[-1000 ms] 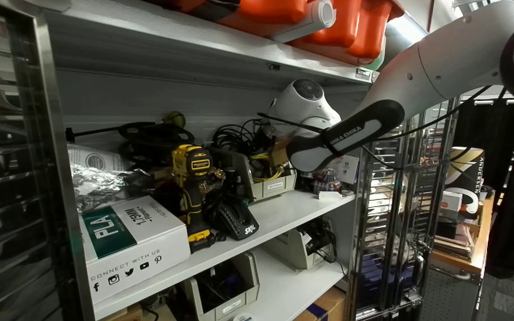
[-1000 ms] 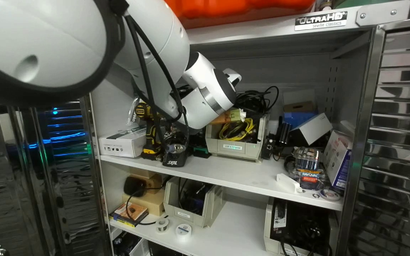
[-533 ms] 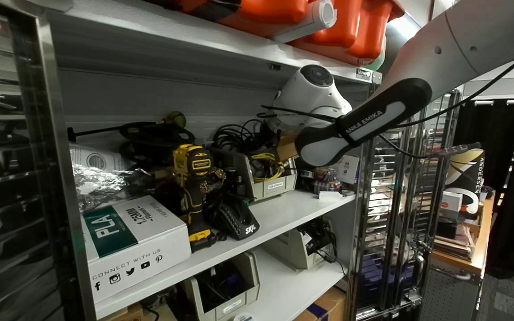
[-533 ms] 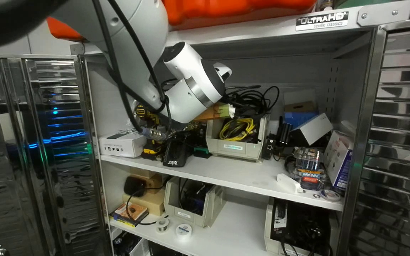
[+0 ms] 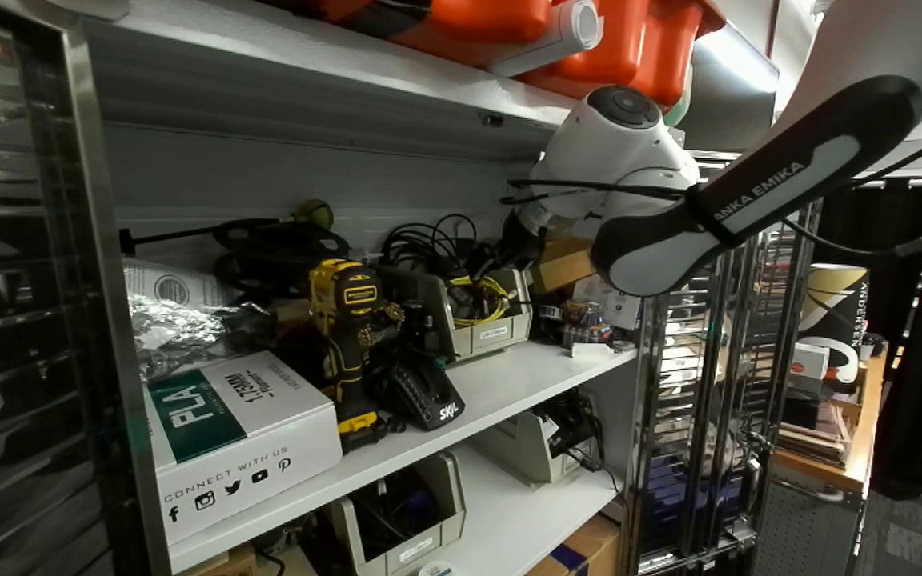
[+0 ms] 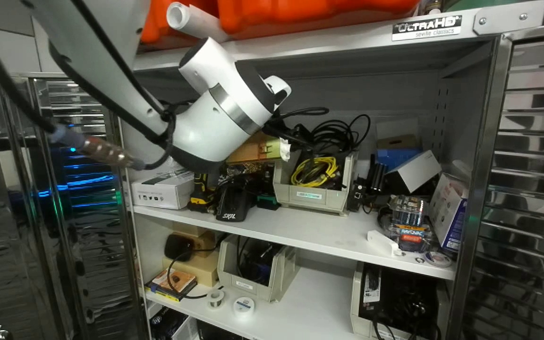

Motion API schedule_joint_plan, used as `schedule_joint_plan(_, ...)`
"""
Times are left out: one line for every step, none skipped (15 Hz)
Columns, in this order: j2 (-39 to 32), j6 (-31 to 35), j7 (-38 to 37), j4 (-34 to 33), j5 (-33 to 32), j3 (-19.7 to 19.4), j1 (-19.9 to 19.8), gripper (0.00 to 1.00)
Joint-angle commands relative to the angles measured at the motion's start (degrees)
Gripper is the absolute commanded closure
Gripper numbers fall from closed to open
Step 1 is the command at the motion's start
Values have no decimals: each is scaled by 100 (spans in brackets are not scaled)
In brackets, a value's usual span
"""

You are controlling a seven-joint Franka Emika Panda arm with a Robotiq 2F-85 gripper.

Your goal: Put the grey cable inside the tool box

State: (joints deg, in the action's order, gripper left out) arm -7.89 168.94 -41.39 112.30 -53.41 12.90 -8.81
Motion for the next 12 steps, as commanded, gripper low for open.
schedule_joint_plan(774, -101, 1003, 1302, 1455, 398, -280, 0)
schedule_joint_plan(772, -162, 1288, 1517, 1906, 559, -330, 0)
schedule_joint_plan(741, -247, 1610, 1659, 2391, 704, -353, 0)
schedule_joint_plan(674, -282, 1899, 1772, 2872, 867, -375, 0)
schedule_joint_plan(595, -406, 2191, 1825, 3355, 1085, -431, 0)
schedule_joint_plan(524, -544, 2489, 1826, 3832, 1338, -527, 0)
schedule_joint_plan(484, -786, 2832, 1770, 4337, 1611, -656, 0)
schedule_joint_plan(500, -1098, 3180, 1668, 4821, 1853, -817, 0)
schedule_joint_plan(572, -1496, 3557, 1545, 5313, 2036, -954, 0)
schedule_joint_plan(652, -2023, 3943, 1387, 5808, 2159, -1079, 0)
schedule_joint_plan(877, -2510, 4344, 1434, 6300, 2080, -1110, 0)
schedule_joint_plan(1173, -2969, 4695, 1559, 6773, 1929, -1110, 0)
